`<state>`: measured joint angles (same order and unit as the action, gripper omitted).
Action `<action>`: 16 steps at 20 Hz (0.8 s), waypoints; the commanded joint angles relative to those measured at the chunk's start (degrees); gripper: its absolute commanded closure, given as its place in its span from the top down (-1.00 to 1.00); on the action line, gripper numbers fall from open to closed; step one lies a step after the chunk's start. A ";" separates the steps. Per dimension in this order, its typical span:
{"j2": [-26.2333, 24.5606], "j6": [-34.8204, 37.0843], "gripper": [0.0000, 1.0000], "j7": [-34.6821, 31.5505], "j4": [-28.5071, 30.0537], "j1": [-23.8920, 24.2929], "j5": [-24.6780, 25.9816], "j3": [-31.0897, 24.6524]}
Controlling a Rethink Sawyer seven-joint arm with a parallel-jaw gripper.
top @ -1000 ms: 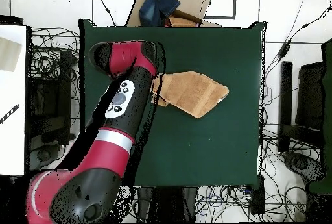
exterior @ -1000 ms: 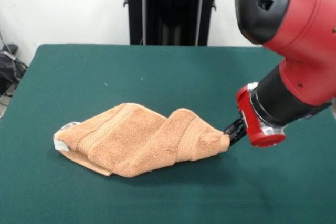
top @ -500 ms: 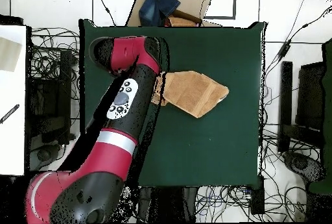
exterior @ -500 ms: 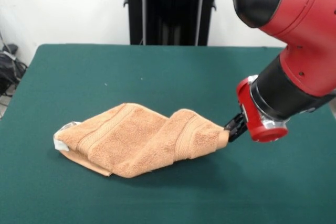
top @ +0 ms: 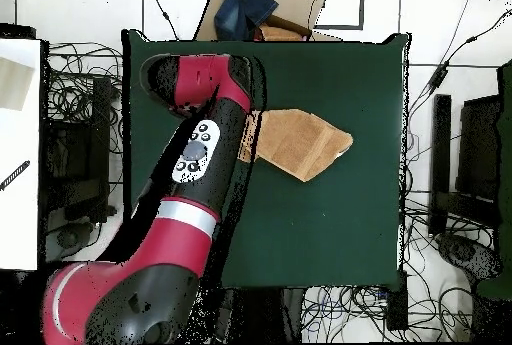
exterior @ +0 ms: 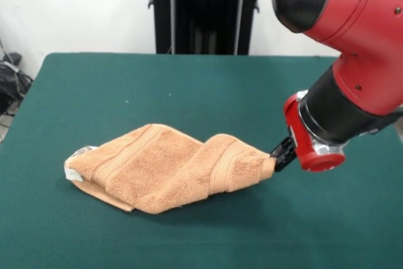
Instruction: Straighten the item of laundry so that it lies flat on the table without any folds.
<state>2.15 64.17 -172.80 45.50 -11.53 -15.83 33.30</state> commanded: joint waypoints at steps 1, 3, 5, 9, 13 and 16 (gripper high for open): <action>1.76 5.82 -1.00 7.37 8.46 3.02 1.80 -8.16; 3.06 6.05 -1.00 9.01 9.16 3.52 2.71 -8.08; 4.27 6.84 -1.00 9.68 9.58 3.90 3.47 -7.86; 5.63 9.93 -1.00 11.40 8.35 6.07 3.71 -8.16; 8.27 9.04 -1.00 14.62 10.14 8.10 4.50 -8.70; 12.84 6.14 -1.00 17.78 17.80 7.85 5.55 -9.23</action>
<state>8.91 69.89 -172.23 48.59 -5.63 -15.33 31.43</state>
